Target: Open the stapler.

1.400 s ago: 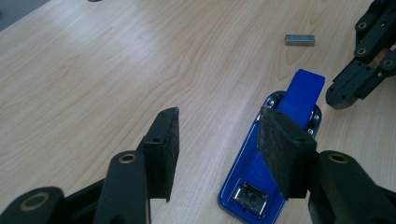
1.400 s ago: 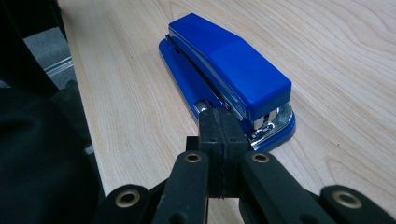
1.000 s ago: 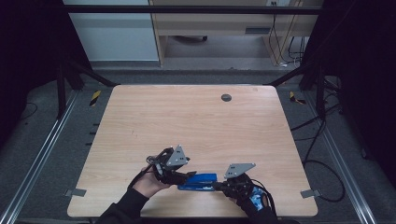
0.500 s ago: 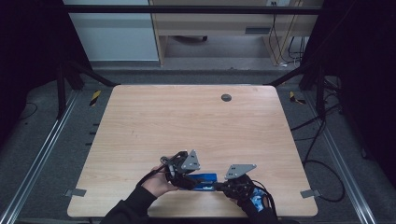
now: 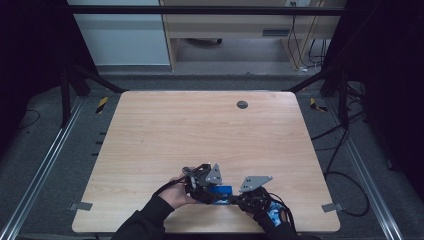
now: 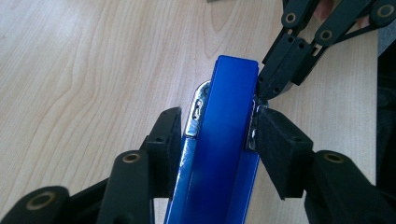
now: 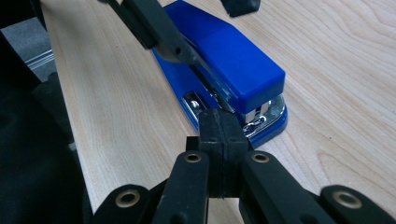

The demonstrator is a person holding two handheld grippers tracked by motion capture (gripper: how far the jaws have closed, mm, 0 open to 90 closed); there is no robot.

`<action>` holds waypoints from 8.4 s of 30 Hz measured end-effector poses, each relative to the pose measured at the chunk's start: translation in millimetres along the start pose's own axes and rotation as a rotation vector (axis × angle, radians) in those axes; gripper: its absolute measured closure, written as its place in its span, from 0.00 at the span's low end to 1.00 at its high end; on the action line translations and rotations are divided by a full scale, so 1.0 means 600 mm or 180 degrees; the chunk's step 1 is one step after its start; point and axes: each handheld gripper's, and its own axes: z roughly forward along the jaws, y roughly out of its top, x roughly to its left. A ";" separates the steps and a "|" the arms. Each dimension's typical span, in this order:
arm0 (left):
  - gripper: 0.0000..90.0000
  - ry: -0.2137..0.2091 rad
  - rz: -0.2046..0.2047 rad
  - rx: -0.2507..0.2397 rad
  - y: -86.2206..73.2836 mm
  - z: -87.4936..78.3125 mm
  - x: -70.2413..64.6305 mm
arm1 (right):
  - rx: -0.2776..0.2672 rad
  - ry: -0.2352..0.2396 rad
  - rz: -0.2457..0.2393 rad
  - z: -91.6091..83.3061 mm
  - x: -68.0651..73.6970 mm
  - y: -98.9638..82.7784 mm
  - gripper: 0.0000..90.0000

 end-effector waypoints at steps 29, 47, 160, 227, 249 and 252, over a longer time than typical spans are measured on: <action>0.67 -0.0209 0.0108 0.0202 0.008 0.032 0.010 | 0.0007 -0.0043 0.0007 0.007 0.000 0.002 1.00; 0.70 -0.0278 0.0314 0.0310 0.016 0.035 0.012 | -0.0056 -0.0106 0.0051 0.007 0.001 -0.002 1.00; 0.73 -0.0490 0.0350 0.0218 0.014 0.033 0.024 | -0.0041 -0.0096 0.0077 0.011 0.003 0.001 1.00; 0.72 -0.0485 0.0336 0.0198 0.008 0.034 0.024 | -0.0063 -0.0102 0.0078 0.012 0.005 0.001 1.00; 0.73 -0.0533 0.0349 0.0235 0.012 0.031 0.029 | -0.0081 -0.0109 0.0160 0.012 0.005 0.000 1.00; 0.73 -0.0530 0.0339 0.0196 0.010 0.031 0.029 | -0.0095 -0.0090 0.0191 0.012 0.004 -0.001 1.00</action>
